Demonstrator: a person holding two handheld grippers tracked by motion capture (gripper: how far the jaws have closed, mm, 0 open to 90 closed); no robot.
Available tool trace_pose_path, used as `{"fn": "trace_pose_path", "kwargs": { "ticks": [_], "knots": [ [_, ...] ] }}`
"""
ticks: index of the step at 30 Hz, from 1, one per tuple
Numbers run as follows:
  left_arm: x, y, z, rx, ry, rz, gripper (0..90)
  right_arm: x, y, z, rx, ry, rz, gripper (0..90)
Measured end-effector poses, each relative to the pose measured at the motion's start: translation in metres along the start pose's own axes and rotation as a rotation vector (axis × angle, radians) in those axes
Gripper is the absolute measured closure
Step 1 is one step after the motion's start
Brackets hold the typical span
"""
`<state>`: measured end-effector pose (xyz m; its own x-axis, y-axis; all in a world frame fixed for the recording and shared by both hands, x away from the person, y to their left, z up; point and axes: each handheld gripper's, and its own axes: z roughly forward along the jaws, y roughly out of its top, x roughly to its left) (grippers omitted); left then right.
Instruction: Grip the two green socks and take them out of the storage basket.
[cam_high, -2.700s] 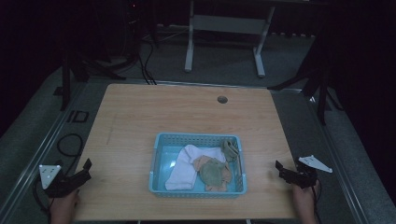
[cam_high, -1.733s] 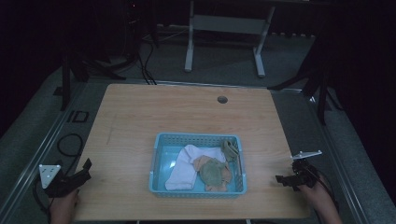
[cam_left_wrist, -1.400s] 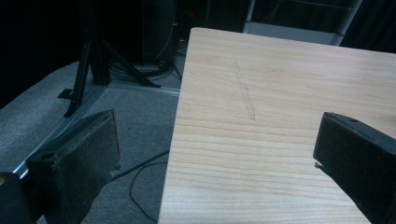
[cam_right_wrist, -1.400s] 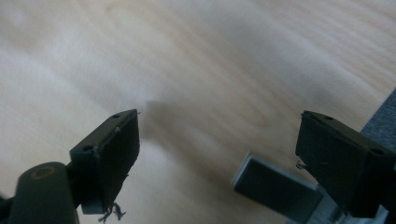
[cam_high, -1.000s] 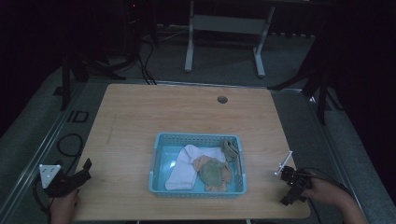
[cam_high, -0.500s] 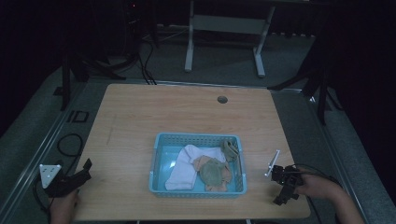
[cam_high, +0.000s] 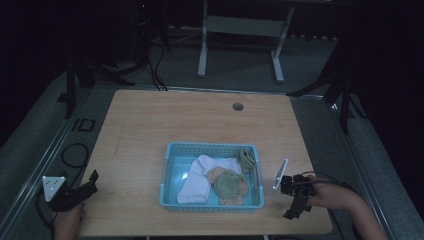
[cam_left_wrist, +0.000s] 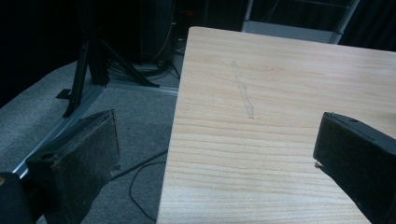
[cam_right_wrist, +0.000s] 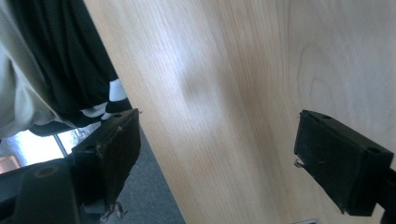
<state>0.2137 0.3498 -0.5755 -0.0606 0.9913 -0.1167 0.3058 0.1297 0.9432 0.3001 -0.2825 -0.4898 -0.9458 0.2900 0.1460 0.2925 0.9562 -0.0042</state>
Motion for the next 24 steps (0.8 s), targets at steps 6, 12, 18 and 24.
{"fn": "trace_pose_path", "kwargs": {
  "ticks": [6,12,18,24],
  "knots": [
    [0.000,0.000,0.000,0.002,0.001,-0.002,0.7,0.009,0.015,-0.017,-0.002,-0.022,-0.074,14.7],
    [0.000,0.000,0.000,0.002,0.001,-0.003,0.7,0.015,0.036,-0.035,-0.008,-0.034,-0.114,15.6],
    [0.000,0.000,0.000,0.003,-0.002,-0.003,0.7,0.019,0.061,-0.050,-0.008,-0.049,-0.164,16.1],
    [0.000,0.000,0.000,0.002,-0.004,-0.003,0.7,0.022,0.086,-0.053,-0.002,-0.043,-0.220,16.1]
  ]
}}
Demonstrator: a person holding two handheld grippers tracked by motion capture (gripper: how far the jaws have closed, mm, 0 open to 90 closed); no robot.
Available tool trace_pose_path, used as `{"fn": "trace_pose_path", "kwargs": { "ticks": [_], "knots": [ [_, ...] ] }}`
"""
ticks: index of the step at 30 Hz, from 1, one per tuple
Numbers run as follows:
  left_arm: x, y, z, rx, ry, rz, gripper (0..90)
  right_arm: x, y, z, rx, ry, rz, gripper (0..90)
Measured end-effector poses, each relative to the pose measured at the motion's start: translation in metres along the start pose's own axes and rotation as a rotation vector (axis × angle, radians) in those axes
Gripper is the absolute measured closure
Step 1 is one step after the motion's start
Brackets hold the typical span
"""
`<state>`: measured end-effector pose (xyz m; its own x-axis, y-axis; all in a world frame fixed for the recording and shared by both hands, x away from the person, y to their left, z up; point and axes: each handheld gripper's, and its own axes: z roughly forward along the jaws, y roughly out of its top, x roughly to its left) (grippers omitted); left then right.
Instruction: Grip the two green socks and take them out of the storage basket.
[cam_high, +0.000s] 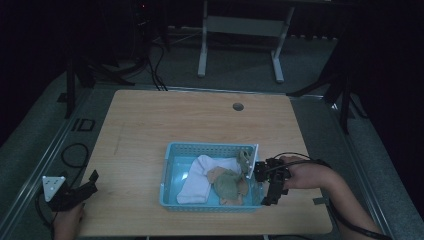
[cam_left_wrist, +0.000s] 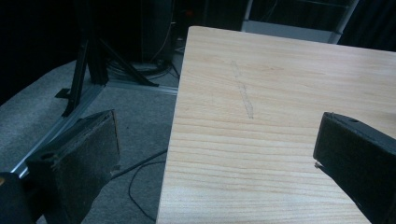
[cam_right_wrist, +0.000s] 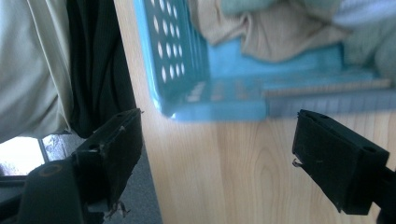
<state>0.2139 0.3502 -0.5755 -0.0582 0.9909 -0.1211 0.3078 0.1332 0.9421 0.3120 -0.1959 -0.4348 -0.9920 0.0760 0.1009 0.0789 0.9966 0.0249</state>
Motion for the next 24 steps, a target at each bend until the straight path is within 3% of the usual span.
{"fn": "trace_pose_path", "kwargs": {
  "ticks": [12,24],
  "knots": [
    [0.000,0.000,0.000,0.000,-0.003,0.000,0.7,-0.004,0.035,0.008,0.019,0.021,-0.072,16.1],
    [0.000,0.000,0.000,0.001,-0.007,-0.003,0.7,-0.014,0.062,0.012,0.035,0.027,-0.098,16.1]
  ]
}}
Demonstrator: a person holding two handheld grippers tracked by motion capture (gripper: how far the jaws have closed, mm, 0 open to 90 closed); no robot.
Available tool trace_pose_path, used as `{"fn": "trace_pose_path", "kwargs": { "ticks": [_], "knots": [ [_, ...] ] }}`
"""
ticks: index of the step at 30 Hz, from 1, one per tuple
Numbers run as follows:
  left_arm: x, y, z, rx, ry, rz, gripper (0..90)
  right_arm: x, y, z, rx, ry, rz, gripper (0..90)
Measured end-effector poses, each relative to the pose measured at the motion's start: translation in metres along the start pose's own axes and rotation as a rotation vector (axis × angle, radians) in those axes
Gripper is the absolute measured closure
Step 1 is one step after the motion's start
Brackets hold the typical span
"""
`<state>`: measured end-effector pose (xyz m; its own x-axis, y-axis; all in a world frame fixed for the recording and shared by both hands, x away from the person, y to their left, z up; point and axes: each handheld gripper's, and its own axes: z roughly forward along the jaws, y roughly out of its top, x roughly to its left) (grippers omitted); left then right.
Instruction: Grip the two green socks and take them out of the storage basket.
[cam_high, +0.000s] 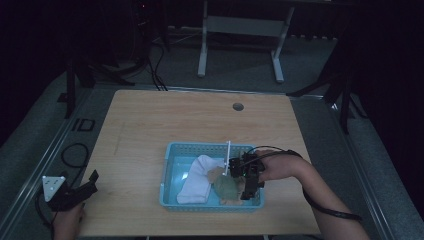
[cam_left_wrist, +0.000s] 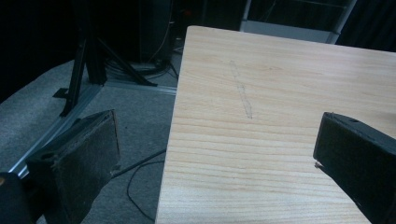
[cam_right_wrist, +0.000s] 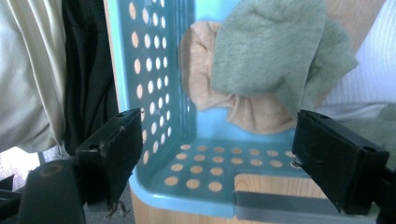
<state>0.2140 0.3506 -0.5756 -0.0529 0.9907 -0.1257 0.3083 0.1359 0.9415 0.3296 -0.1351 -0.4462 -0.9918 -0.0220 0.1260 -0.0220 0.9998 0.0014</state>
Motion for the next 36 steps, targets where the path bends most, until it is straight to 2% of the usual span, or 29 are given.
{"fn": "trace_pose_path", "kwargs": {
  "ticks": [2,5,10,16,18,20,21,22,25,27,28,32,36],
  "knots": [
    [0.000,0.000,0.000,0.000,0.000,0.000,0.7,-0.002,0.002,0.001,0.004,-0.005,-0.010,16.1],
    [0.000,0.000,0.000,0.001,0.000,0.001,0.7,-0.002,0.004,0.004,0.015,-0.040,-0.039,17.7],
    [0.000,0.000,0.000,0.004,0.001,0.000,0.7,-0.008,0.006,0.008,-0.013,-0.083,-0.013,17.0],
    [0.000,0.000,0.001,0.008,0.003,0.000,0.7,-0.018,0.009,0.020,0.000,-0.111,-0.010,23.1],
    [0.000,0.000,0.001,0.008,0.003,0.000,0.7,-0.021,0.011,0.024,-0.003,-0.116,-0.010,31.9],
    [0.000,0.000,0.001,0.008,0.003,0.000,0.7,-0.021,0.012,0.025,-0.003,-0.118,-0.008,31.9],
    [0.000,0.000,0.001,0.008,0.003,-0.001,0.7,-0.021,0.012,0.025,-0.003,-0.118,-0.008,35.8],
    [0.000,0.000,0.001,0.008,0.003,-0.001,0.7,-0.021,0.015,0.029,0.018,-0.124,-0.011,56.7],
    [0.000,0.000,0.001,0.008,0.004,-0.001,0.7,-0.020,0.017,0.029,0.033,-0.124,-0.018,77.0],
    [0.000,0.000,0.001,0.010,0.005,-0.001,0.7,-0.019,0.017,0.027,0.033,-0.119,-0.020,79.4],
    [0.000,0.000,0.001,0.010,0.005,-0.001,0.7,-0.016,0.018,0.023,0.030,-0.107,-0.036,82.4],
    [0.000,0.000,0.001,0.008,0.006,0.001,0.7,-0.010,0.020,0.016,0.032,-0.104,-0.057,83.7],
    [0.000,0.000,0.001,0.009,0.007,0.000,0.7,-0.005,0.020,0.003,-0.003,-0.100,-0.069,84.7]
  ]
}}
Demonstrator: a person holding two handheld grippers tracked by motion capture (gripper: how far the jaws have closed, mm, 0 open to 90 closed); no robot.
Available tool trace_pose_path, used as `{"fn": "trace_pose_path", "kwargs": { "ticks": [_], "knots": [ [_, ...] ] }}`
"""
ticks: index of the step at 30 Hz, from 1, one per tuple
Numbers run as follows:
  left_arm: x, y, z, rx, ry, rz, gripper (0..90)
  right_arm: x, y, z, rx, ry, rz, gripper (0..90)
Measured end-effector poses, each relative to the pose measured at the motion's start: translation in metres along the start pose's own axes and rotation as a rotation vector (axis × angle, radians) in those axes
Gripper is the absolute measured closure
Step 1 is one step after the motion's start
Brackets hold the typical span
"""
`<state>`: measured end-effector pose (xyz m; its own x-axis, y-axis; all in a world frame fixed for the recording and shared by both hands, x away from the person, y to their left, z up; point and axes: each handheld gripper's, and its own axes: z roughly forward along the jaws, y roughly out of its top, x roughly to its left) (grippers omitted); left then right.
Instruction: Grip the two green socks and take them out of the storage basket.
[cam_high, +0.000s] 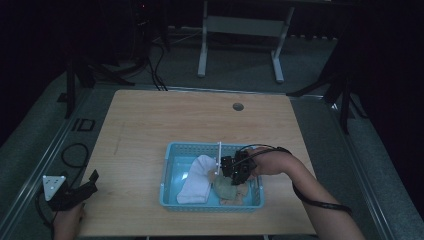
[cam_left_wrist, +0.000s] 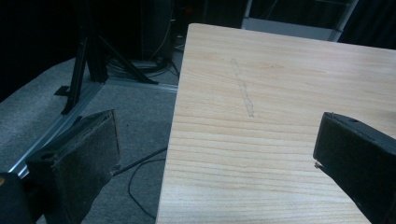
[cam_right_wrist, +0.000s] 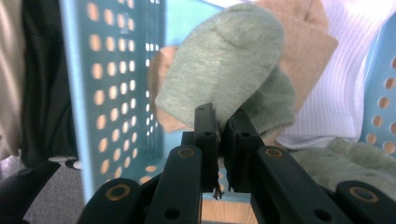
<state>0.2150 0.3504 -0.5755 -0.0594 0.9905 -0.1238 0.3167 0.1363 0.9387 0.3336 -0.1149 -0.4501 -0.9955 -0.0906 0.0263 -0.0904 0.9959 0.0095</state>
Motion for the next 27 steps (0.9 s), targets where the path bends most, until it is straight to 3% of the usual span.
{"fn": "trace_pose_path", "kwargs": {
  "ticks": [6,12,15,21,27],
  "knots": [
    [0.000,0.000,0.000,0.001,-0.001,0.000,0.7,0.007,0.002,-0.014,-0.010,0.001,-0.027,84.7],
    [0.000,0.000,0.000,0.002,0.001,0.000,0.7,0.014,0.001,-0.043,-0.039,-0.026,-0.044,84.6],
    [0.000,0.000,0.000,0.000,0.000,0.000,0.7,0.014,0.000,-0.046,-0.040,-0.029,-0.048,84.6],
    [0.000,0.000,0.000,0.002,0.001,-0.002,0.7,0.018,-0.009,-0.058,-0.044,-0.030,-0.039,84.6],
    [0.000,0.000,0.000,0.003,0.002,-0.001,0.7,0.023,-0.032,-0.068,-0.058,-0.033,-0.020,84.7]
  ]
}}
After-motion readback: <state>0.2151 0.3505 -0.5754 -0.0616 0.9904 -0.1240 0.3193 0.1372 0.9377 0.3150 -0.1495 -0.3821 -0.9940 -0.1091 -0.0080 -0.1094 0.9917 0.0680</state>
